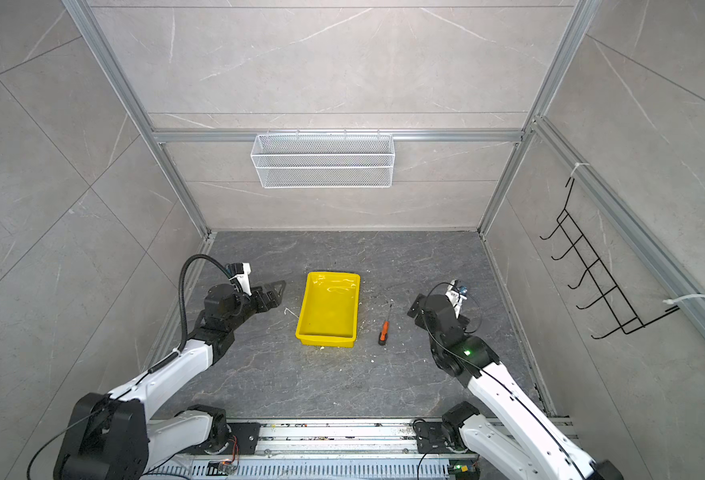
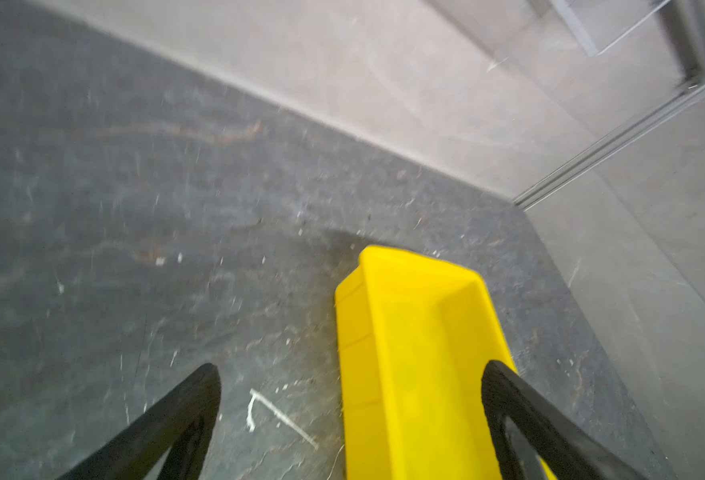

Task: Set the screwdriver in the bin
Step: 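Move the right gripper toward the orange-handled screwdriver beside the yellow bin, then lower the right gripper and close it on the screwdriver handle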

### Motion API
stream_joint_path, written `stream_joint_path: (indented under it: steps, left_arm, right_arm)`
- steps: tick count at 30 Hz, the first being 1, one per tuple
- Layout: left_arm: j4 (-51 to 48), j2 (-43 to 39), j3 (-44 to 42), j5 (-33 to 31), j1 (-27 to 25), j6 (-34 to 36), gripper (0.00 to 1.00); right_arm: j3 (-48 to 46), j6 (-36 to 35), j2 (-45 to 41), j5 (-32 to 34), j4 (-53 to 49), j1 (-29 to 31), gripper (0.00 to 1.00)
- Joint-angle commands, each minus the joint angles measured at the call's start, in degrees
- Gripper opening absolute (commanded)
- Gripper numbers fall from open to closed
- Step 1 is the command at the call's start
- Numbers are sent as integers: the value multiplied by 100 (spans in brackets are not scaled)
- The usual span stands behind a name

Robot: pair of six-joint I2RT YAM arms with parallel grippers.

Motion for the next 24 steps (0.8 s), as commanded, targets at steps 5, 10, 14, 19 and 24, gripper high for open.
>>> stream_joint_path:
  steps: [5,10,14,19,24]
  left_arm:
    - [-1472,-150,782,-1007,44,-212,100]
    - [-2158,-451,960,-1784,48,-342,100]
    - [-2298,-424,776,-2350,55,-847,100]
    - [-2298,-259,693,-2576,64,-992,100]
    - [-2136,-37,723,-2305,66,-903,100]
  right_arm:
    - [-484,1428,1045,-1608,679,162,84]
    - [-268,1787,1936,-2389,1470,158,76]
    - [380,1691,2645,-2384,885,164,67]
    - [331,1945,2934,-2496,969,258,60]
    - [407,1970,3261,-2552,925,476,60]
